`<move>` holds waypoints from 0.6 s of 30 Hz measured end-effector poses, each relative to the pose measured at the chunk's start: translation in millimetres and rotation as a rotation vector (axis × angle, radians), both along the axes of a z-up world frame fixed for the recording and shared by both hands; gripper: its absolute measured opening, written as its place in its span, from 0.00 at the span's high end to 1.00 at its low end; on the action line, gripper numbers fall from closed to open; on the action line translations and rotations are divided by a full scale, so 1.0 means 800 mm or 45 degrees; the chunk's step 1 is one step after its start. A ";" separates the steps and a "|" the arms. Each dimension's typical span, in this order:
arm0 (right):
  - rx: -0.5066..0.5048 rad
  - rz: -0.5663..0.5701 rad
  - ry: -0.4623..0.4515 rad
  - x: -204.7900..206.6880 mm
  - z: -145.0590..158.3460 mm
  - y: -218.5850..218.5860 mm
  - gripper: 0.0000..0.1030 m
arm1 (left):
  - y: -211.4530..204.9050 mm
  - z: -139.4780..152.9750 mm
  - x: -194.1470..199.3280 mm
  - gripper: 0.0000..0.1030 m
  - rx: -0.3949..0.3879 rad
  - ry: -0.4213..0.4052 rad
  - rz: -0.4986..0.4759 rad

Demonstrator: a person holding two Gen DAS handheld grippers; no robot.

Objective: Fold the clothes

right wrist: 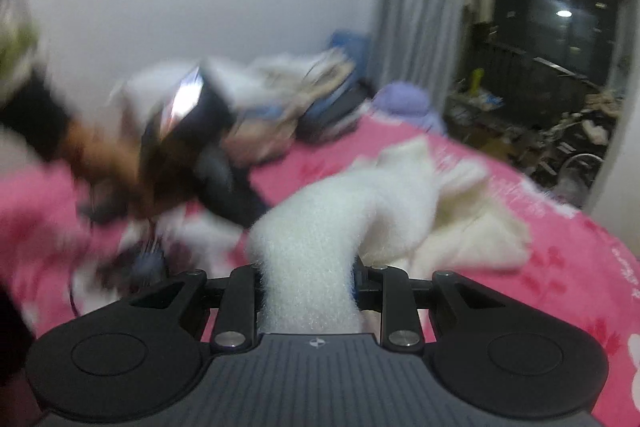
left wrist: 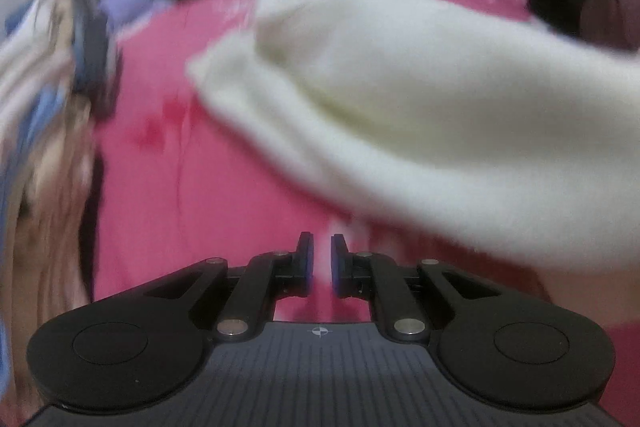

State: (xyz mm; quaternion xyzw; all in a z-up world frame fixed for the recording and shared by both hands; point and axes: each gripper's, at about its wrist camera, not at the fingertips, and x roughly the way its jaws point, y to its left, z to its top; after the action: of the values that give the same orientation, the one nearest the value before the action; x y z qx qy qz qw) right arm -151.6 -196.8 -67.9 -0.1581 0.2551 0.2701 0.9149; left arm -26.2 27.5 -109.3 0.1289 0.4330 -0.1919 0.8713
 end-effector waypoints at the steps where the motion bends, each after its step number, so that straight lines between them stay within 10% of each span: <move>1: -0.020 0.029 0.026 -0.004 -0.013 0.007 0.72 | 0.010 0.001 -0.005 0.90 -0.011 0.019 0.029; 13: 0.035 0.385 0.345 -0.010 -0.036 0.047 0.46 | -0.009 0.062 0.020 0.27 -0.276 -0.134 0.043; 18: 0.314 0.325 0.442 0.010 -0.001 0.005 0.49 | -0.084 0.054 0.048 0.16 -0.140 -0.305 -0.118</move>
State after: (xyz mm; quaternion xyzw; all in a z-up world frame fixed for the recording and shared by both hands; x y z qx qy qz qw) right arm -143.5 -192.8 -68.8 -0.0273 0.3514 0.4357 0.8282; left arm 12.5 -39.7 -65.8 0.1226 0.3081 -0.2385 0.9128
